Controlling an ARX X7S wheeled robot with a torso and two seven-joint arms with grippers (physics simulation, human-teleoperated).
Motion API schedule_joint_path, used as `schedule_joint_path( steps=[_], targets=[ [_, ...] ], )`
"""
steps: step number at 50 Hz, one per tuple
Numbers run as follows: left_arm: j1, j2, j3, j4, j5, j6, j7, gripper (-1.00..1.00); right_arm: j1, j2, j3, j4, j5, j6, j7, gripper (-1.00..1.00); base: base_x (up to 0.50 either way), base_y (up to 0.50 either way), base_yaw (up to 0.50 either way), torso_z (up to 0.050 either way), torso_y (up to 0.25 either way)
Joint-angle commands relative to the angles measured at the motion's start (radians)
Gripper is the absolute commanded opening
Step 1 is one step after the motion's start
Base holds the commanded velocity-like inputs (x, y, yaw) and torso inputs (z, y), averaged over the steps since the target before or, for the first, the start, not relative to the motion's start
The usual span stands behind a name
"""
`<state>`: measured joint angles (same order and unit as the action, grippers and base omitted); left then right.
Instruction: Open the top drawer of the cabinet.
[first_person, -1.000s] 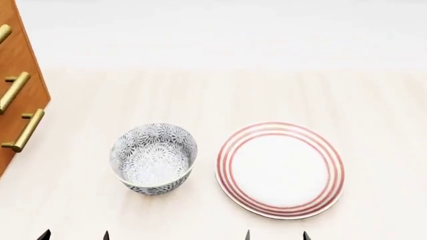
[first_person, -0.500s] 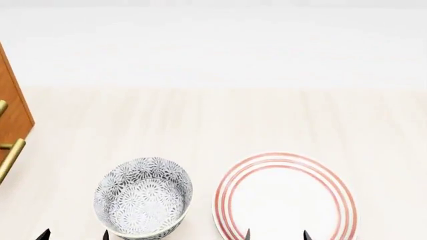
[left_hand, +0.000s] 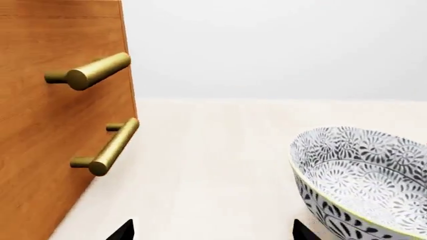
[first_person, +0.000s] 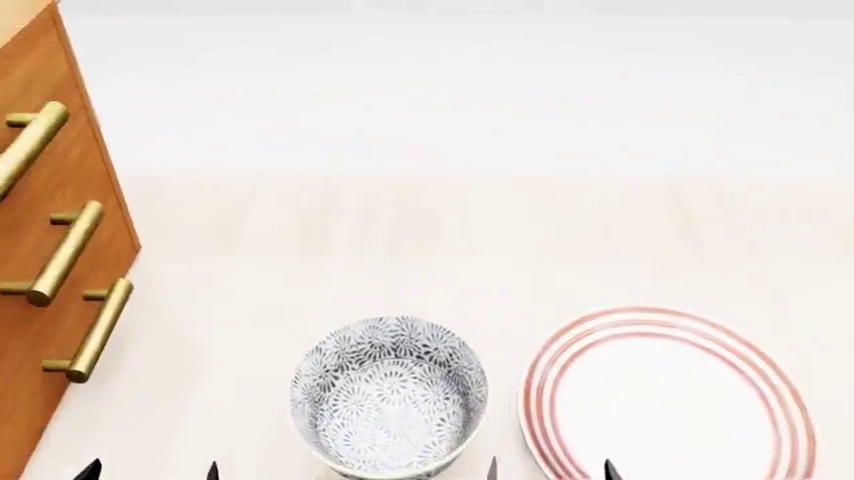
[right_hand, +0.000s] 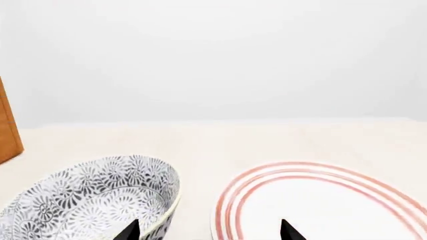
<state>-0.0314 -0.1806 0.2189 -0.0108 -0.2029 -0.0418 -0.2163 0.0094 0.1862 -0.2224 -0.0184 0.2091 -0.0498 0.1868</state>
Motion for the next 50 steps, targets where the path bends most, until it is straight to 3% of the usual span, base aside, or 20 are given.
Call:
schedule_joint_path(
  steps=[1,9,23,34,37,50],
  targets=[
    [0.004,0.013,-0.018,0.009,0.013,0.008,0.013,1.00,-0.001,-0.014,0.015,0.005,-0.012,-0.005,-0.018,1.00,0.00,0.50,0.00,0.000,0.000],
    [0.001,0.010,-0.013,0.000,0.012,0.015,0.009,1.00,-0.001,-0.009,0.008,0.001,-0.010,0.000,-0.013,1.00,0.00,0.50,0.00,0.000,0.000],
    [-0.010,0.007,-0.006,-0.015,0.032,0.001,-0.026,1.00,0.002,-0.004,0.001,0.005,0.000,0.012,-0.005,1.00,0.00,0.00,0.00,0.000,0.000],
    [-0.101,-0.092,0.164,-0.009,0.369,-0.131,-0.095,1.00,0.007,-0.001,-0.001,0.010,0.003,0.016,0.007,1.00,0.00,0.00,0.00,0.000,0.000],
    [-0.137,-0.093,0.164,-0.033,0.386,-0.153,-0.100,1.00,0.008,0.000,-0.002,0.013,0.005,0.015,0.009,1.00,0.00,0.00,0.00,0.000,0.000],
    [-0.307,-0.176,0.336,-0.037,0.707,-0.335,-0.055,1.00,0.012,0.003,-0.005,0.013,0.013,0.019,0.020,1.00,0.00,0.00,0.00,0.000,0.000]
  ],
)
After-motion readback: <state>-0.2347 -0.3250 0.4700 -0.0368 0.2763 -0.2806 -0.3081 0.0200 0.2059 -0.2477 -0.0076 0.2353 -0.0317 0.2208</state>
